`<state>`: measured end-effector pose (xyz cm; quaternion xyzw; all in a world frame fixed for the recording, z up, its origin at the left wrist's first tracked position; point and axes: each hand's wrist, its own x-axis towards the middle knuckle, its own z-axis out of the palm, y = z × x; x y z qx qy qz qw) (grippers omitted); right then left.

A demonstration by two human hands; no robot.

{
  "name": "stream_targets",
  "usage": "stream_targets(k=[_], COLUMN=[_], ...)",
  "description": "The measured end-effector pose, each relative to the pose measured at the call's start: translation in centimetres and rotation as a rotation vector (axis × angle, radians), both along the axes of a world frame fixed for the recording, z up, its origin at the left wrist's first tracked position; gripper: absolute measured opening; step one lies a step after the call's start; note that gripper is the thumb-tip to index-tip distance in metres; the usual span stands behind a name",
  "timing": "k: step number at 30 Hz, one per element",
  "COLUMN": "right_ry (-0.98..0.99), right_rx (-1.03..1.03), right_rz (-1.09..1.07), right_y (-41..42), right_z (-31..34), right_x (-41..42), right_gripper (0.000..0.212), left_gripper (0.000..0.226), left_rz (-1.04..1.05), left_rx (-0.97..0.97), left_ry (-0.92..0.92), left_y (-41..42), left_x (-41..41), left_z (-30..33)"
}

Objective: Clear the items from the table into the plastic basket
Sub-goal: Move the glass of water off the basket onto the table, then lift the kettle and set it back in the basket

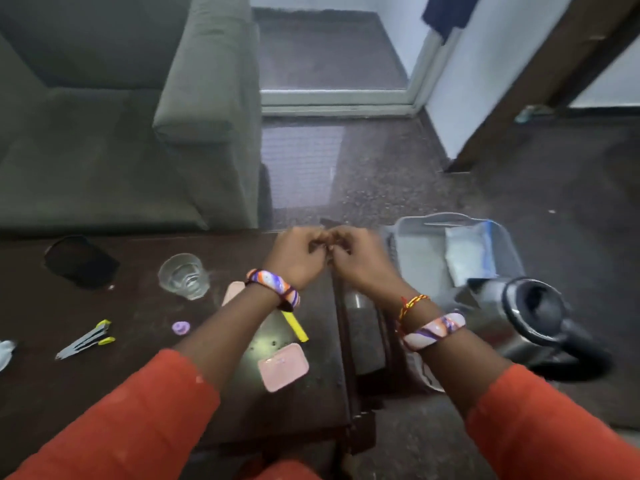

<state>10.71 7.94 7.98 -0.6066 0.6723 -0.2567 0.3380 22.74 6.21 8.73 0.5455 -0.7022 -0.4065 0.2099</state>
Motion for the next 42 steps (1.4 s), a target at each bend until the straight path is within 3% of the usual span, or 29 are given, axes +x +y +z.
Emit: stream_targets(k=[5,9,12,15,17,22,26,30,32,36,42], right_ry=[-0.044,0.186,0.237,0.007,-0.122,-0.327,-0.406,-0.402,-0.368,-0.324,-0.368], right_rx=[-0.158,-0.250,-0.064,0.223,0.300,0.159,0.086,0.009,-0.031,-0.127,-0.218], right_rz=[-0.177,-0.376,-0.451,-0.458,-0.510,-0.648,-0.747,-0.775,-0.778,-0.715,-0.444], right_y=[3.7,7.2,10.3,13.5,15.4,17.0,16.6,15.4,14.5,12.8,8.2], right_z=[4.2,4.6,3.3,1.3,-0.5,-4.0,-4.2,-3.1,-1.7,2.1,10.1], right_x=[-11.1,-20.0,-25.7,-28.7,-29.1,-28.3,-27.5,-26.4,-26.0,-25.4,-20.2], right_gripper=[0.024,0.028,0.029,0.061,0.070,0.073,0.064,0.085,0.085,0.084,0.051], left_gripper=[0.022,0.022,0.023,0.023,0.023,0.021,0.021,0.020,0.019,0.018,0.018], left_rz=[-0.174,-0.261,-0.296,-0.309,-0.296,-0.287,-0.261,-0.232,-0.212,-0.138,0.114], left_rx=[-0.067,-0.055,-0.022,0.006,0.022,0.015,0.020,0.017,0.004,-0.038,-0.112], left_ry=[0.100,0.097,0.060,0.026,0.009,-0.040,-0.069,-0.071,-0.043,0.050,0.179], left_y=[0.7,1.9,2.5,2.6,2.6,3.1,3.3,3.2,2.9,1.9,-0.4], left_x=[-10.4,-16.6,-19.2,-20.5,-21.0,-21.0,-20.4,-19.4,-18.6,-15.9,-8.1], left_z=[3.9,4.8,4.2,3.3,2.7,1.9,1.5,2.0,2.6,4.3,5.1])
